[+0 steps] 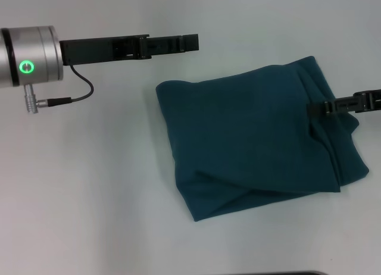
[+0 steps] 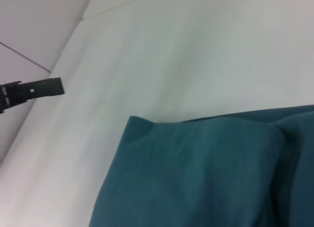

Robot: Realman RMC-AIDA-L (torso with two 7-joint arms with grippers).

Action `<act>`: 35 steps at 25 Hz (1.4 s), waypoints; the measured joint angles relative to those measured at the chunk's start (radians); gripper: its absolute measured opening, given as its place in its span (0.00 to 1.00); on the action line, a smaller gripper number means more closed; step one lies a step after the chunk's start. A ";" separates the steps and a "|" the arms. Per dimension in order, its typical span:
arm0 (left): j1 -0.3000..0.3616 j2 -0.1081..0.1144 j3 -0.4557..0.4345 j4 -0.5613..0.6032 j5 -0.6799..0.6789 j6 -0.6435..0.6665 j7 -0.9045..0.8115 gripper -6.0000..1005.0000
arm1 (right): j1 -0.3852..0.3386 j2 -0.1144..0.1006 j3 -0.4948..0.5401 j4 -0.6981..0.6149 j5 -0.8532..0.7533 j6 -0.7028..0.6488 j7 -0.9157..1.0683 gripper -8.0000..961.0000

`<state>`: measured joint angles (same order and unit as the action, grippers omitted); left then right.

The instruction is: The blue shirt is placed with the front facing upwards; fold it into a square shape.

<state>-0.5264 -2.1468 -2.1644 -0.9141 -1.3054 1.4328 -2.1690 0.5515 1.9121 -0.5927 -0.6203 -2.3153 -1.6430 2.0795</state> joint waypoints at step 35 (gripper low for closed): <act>-0.012 0.003 0.000 0.038 0.000 -0.015 0.023 0.96 | -0.008 0.020 -0.015 0.040 -0.010 0.024 -0.009 0.92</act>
<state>-0.5384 -2.1440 -2.1645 -0.8758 -1.3054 1.4173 -2.1455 0.5432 1.9320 -0.6080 -0.5799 -2.3256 -1.6187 2.0702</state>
